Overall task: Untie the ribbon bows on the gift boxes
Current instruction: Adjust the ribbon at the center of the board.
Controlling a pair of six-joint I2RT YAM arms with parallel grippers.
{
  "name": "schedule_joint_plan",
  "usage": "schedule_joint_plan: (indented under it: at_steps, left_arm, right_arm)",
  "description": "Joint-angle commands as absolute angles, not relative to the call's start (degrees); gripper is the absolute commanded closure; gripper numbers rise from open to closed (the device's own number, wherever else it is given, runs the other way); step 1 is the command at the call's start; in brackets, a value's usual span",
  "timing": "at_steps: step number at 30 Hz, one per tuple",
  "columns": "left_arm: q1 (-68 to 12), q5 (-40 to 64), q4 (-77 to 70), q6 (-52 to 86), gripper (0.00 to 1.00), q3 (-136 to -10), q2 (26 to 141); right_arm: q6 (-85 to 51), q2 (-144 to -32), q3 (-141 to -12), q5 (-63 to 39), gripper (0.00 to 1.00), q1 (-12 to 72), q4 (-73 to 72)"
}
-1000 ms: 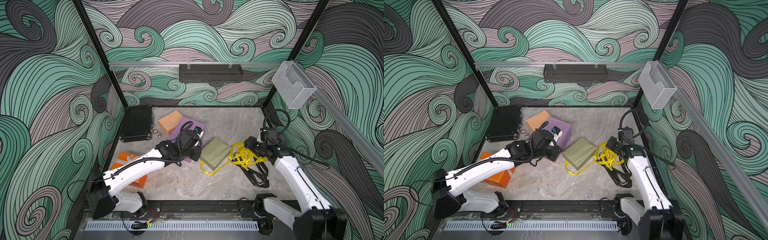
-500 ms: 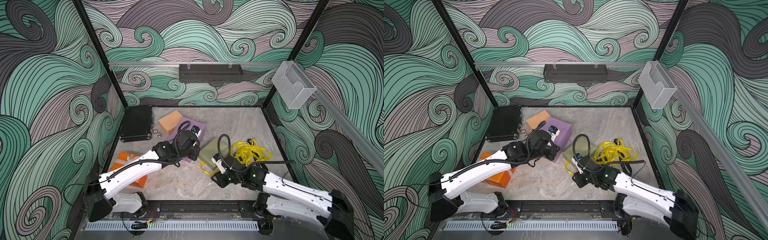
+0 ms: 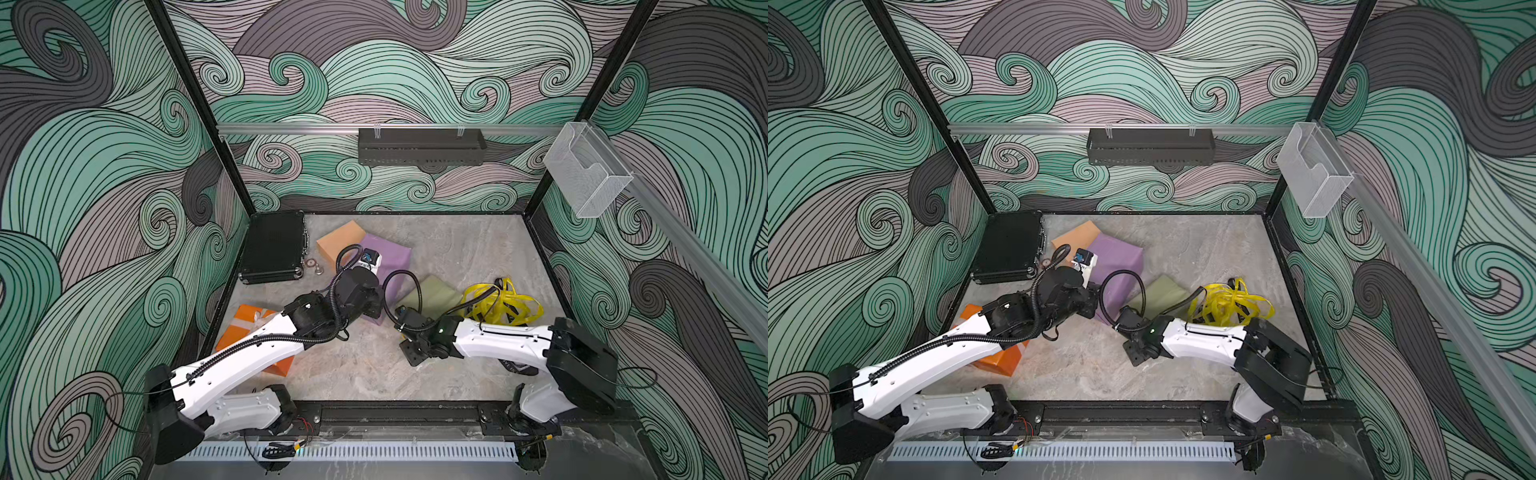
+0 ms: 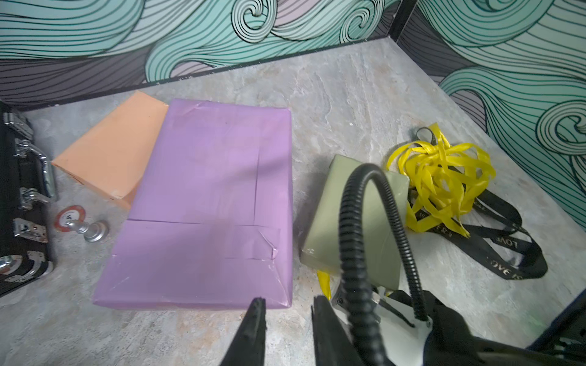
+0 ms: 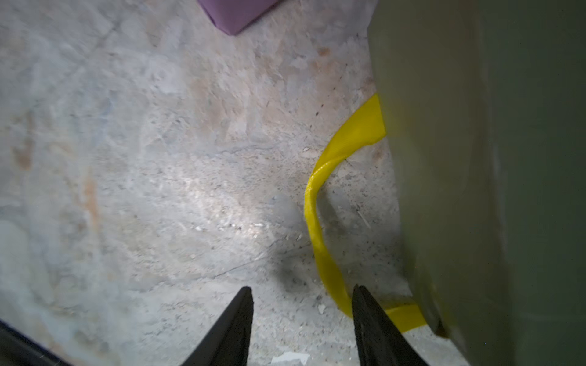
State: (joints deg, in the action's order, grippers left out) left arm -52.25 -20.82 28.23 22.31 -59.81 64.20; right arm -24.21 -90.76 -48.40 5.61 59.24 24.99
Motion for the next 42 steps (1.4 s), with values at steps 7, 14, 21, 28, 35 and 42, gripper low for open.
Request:
schedule_joint_plan:
  at_steps: [7, 14, 21, 28, 35, 42]
  left_arm:
    - [-51.59, -29.36, 23.62, 24.61, 0.72, -56.75, 57.01]
    - [-51.5, -31.2, 21.63, 25.2, 0.71, -54.65, 54.02]
    - [-51.44, -31.46, 21.46, 25.57, 0.71, -54.36, 53.79]
    - [-51.42, -31.55, 21.23, 25.75, 0.71, -54.16, 53.68]
    - [-51.42, -31.65, 21.25, 25.83, 0.71, -54.05, 53.28]
    - [-51.42, -32.73, 21.53, 26.0, 0.68, -54.17, 52.74]
  right_arm:
    - [-22.36, -97.26, -51.51, 0.08, 0.82, 56.5, 24.52]
    - [-21.6, -85.31, -50.77, -0.62, 1.0, 56.9, 23.75]
    - [-19.29, -67.95, -57.39, -5.03, 1.0, 51.87, 25.82]
    - [-16.49, -62.17, -68.0, -7.85, 1.0, 49.04, 32.7]
    - [-17.86, -54.33, -72.1, 2.22, 1.0, 38.22, 38.26]
    - [-21.15, -56.12, -67.22, 10.0, 1.0, 16.87, 44.35]
